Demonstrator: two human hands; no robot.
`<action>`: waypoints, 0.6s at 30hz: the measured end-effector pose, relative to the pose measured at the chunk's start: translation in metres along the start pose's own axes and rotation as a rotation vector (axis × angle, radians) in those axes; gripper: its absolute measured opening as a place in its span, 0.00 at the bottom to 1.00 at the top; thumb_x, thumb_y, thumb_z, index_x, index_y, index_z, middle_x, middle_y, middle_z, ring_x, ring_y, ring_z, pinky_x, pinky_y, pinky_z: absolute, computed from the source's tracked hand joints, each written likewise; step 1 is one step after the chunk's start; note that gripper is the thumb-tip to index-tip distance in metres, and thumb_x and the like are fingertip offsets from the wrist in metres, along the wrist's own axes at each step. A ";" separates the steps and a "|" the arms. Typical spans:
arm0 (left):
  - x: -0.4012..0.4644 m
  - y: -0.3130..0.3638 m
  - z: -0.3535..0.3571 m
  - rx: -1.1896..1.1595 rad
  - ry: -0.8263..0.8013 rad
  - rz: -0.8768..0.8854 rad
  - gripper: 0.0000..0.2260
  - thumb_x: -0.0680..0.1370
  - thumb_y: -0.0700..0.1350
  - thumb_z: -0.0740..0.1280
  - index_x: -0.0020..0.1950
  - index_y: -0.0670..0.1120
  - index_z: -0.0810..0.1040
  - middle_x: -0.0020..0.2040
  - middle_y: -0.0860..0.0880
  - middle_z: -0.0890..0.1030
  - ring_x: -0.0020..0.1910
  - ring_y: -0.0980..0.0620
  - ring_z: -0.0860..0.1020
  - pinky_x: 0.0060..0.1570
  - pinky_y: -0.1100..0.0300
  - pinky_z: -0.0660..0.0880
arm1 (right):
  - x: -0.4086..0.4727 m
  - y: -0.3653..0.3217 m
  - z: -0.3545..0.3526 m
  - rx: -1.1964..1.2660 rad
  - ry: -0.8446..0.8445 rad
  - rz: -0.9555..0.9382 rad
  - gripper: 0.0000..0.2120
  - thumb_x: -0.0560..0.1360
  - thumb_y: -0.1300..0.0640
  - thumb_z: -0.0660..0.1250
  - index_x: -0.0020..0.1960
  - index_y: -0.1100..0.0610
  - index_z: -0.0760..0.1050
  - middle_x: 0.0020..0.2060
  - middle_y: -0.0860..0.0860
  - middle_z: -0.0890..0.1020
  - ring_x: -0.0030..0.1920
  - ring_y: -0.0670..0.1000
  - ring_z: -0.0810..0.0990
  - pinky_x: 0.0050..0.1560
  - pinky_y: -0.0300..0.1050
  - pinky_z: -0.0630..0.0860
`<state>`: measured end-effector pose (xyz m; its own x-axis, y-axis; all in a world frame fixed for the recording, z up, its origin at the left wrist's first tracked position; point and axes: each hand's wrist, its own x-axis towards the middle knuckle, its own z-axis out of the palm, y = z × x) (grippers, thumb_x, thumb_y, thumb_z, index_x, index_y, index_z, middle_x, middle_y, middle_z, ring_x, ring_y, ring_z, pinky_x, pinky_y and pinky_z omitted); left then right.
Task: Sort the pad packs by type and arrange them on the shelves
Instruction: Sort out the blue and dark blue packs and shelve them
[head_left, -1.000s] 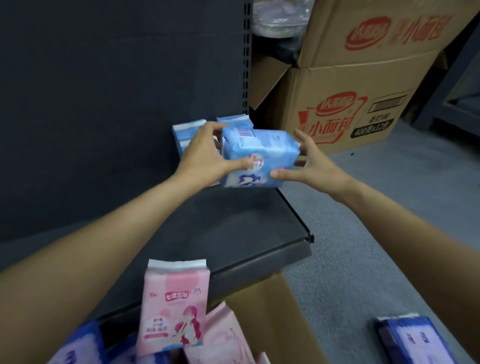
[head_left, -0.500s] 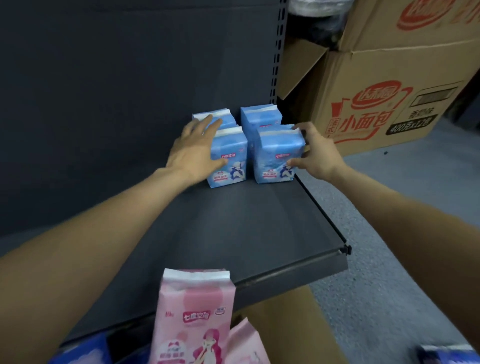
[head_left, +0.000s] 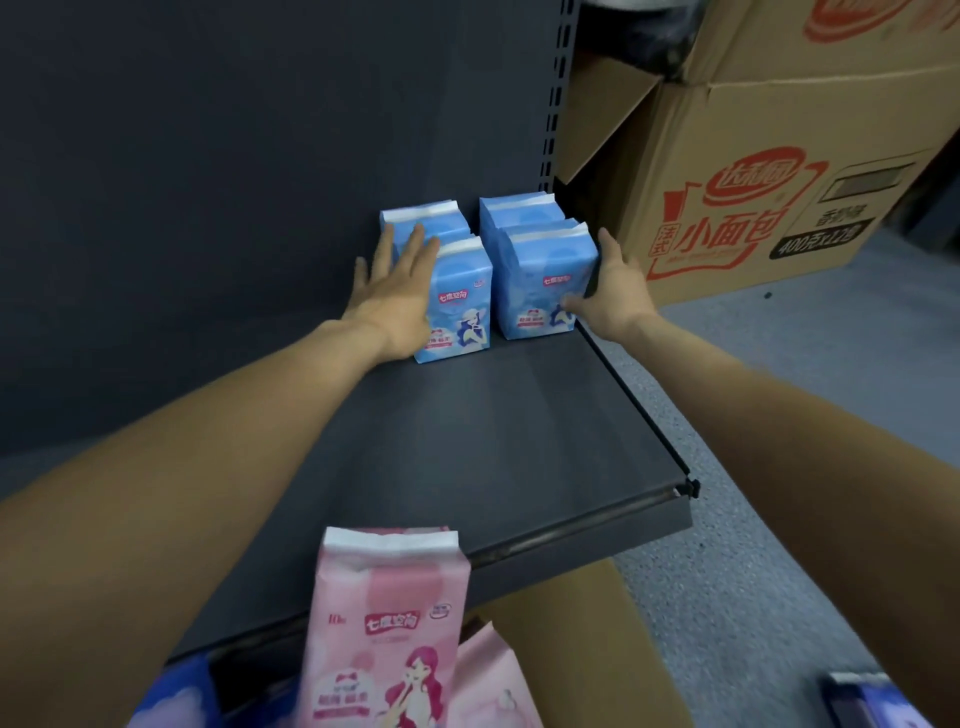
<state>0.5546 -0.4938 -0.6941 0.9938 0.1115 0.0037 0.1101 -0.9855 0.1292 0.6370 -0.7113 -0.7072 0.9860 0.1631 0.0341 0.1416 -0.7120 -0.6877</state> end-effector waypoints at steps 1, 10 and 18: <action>-0.002 0.002 -0.003 0.028 0.006 -0.003 0.37 0.78 0.39 0.62 0.78 0.46 0.40 0.78 0.50 0.37 0.76 0.48 0.33 0.74 0.45 0.41 | -0.008 -0.001 -0.002 0.009 0.006 0.011 0.41 0.75 0.60 0.69 0.78 0.57 0.46 0.74 0.57 0.58 0.72 0.56 0.62 0.67 0.43 0.60; -0.093 0.029 -0.042 -0.377 0.154 0.064 0.20 0.76 0.46 0.67 0.68 0.51 0.73 0.65 0.52 0.77 0.67 0.52 0.71 0.66 0.58 0.67 | -0.141 -0.004 -0.031 0.103 -0.040 -0.313 0.14 0.74 0.54 0.70 0.60 0.53 0.76 0.55 0.46 0.79 0.61 0.45 0.75 0.57 0.27 0.64; -0.245 0.025 -0.075 -0.610 0.044 0.106 0.08 0.73 0.50 0.66 0.51 0.55 0.81 0.44 0.59 0.84 0.46 0.60 0.81 0.55 0.57 0.76 | -0.288 -0.026 -0.038 -0.063 -0.433 -0.518 0.12 0.72 0.47 0.69 0.53 0.50 0.80 0.50 0.42 0.82 0.52 0.42 0.76 0.57 0.32 0.66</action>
<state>0.3122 -0.5358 -0.6180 0.9956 0.0353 0.0863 -0.0317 -0.7420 0.6696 0.3523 -0.7661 -0.6713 0.6674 0.7434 0.0449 0.6038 -0.5048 -0.6169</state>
